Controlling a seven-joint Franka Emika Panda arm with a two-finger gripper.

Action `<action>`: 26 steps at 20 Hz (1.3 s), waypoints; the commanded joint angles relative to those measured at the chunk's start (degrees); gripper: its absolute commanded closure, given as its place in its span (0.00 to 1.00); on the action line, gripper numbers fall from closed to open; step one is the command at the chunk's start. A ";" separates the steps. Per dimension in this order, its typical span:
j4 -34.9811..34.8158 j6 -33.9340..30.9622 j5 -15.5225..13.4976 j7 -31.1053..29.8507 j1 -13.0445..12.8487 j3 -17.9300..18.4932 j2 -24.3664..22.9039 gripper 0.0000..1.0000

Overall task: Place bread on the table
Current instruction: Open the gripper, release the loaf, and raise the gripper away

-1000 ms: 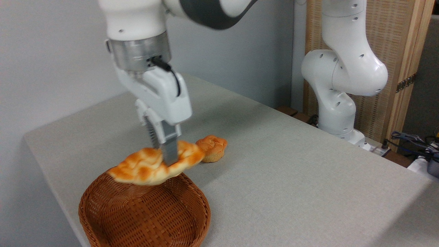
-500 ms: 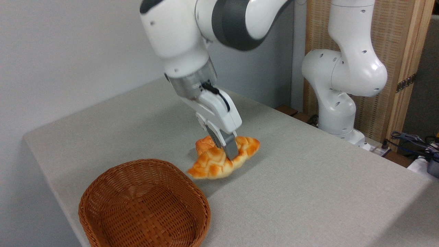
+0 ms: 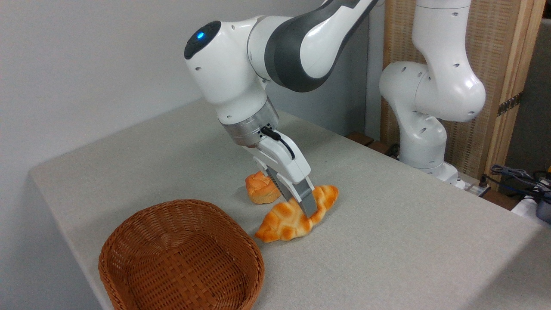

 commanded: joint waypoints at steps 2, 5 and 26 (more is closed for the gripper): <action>-0.56 0.79 -1.87 -1.26 -0.98 0.48 -0.74 0.00; 1.97 0.79 -5.91 -2.65 -0.98 0.39 -1.18 0.00; 29.67 -9.06 -7.95 -6.09 -3.35 2.68 3.92 0.00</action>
